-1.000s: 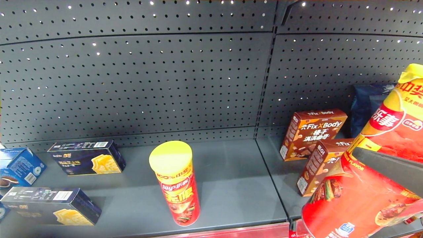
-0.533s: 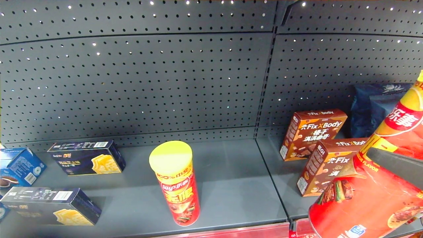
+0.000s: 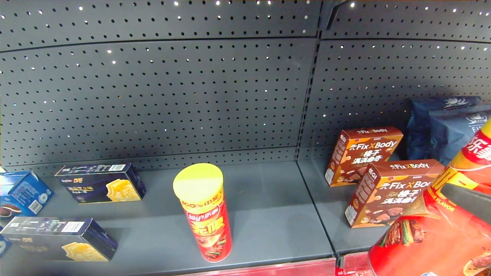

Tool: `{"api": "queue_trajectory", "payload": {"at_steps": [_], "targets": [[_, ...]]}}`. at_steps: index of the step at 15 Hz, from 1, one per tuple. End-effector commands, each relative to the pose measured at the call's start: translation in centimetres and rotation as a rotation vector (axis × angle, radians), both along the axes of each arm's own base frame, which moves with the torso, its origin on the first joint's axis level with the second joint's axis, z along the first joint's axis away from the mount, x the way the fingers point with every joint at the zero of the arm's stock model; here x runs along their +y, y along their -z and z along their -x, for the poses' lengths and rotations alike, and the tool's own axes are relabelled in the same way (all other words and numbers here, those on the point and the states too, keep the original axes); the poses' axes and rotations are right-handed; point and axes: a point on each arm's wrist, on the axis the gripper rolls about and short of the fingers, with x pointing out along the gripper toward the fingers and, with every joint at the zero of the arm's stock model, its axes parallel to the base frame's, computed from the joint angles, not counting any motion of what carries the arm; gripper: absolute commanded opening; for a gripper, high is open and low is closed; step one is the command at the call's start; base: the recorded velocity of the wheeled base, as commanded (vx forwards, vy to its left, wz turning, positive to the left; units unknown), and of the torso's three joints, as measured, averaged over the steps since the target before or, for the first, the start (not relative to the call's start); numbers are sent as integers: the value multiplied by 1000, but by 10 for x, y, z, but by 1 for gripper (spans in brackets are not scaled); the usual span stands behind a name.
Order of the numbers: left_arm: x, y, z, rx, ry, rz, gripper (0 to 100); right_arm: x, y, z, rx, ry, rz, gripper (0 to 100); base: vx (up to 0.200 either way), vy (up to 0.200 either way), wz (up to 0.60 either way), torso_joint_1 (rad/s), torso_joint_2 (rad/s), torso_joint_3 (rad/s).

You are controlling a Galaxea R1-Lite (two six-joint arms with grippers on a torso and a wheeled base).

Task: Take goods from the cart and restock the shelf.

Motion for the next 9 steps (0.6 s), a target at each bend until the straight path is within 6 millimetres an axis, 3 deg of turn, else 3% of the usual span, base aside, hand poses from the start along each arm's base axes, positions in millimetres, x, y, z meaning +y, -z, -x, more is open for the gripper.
{"api": "queue_trajectory", "payload": {"at_steps": [1,3,9], "targets": [[1,-1,0,3,-22,6,100,0,1,0,1,0,2,0,0,0,0,0,0,0],[3,0,0,27,-145,-3,100,0,1,0,1,0,2,0,0,0,0,0,0,0],[2,-1,0,40,-114,8,100,5,5,-7,17,18,27,0,0,0,0,0,0,0]]}}
